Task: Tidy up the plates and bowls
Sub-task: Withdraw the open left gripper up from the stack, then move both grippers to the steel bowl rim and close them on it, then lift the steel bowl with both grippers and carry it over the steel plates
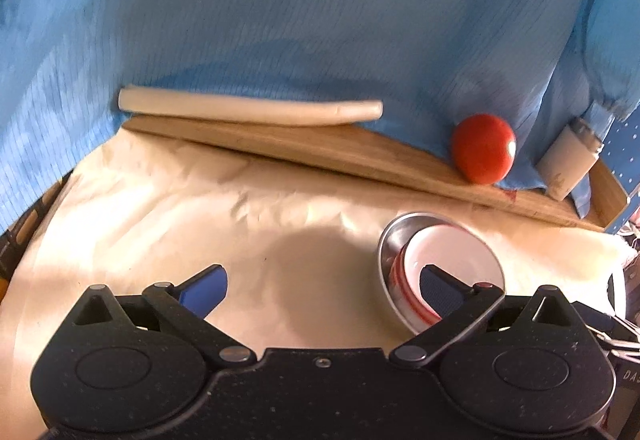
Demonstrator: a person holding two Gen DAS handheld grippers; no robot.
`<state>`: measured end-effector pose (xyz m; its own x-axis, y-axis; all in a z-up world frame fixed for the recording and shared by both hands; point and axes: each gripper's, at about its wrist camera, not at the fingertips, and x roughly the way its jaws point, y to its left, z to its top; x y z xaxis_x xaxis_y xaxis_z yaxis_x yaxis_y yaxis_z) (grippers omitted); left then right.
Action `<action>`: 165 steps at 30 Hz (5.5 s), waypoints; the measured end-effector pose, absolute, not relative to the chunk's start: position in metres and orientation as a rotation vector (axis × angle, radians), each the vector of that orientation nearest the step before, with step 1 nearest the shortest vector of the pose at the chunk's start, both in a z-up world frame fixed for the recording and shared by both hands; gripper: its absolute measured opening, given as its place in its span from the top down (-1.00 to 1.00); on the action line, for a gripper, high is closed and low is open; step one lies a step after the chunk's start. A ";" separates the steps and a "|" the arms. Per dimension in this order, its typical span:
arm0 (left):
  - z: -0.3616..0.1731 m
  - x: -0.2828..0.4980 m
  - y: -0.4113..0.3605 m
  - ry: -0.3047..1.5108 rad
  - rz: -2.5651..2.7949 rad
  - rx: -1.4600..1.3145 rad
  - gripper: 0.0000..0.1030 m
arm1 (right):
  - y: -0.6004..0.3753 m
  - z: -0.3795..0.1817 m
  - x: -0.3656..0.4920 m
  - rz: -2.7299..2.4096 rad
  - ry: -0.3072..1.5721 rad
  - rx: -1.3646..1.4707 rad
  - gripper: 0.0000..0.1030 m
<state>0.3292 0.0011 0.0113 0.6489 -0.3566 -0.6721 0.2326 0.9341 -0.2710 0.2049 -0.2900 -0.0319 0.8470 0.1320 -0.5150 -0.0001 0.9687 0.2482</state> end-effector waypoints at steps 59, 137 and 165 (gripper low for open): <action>-0.029 0.377 -0.012 0.925 -0.304 -0.103 -0.98 | -0.265 -0.034 0.273 0.079 0.740 0.038 -0.99; -0.036 0.365 -0.041 1.005 -0.356 -0.202 0.83 | -0.290 -0.033 0.321 0.110 1.109 0.620 0.70; -0.032 0.360 -0.042 1.025 -0.314 -0.241 0.87 | -0.304 -0.033 0.315 0.111 1.093 0.710 0.75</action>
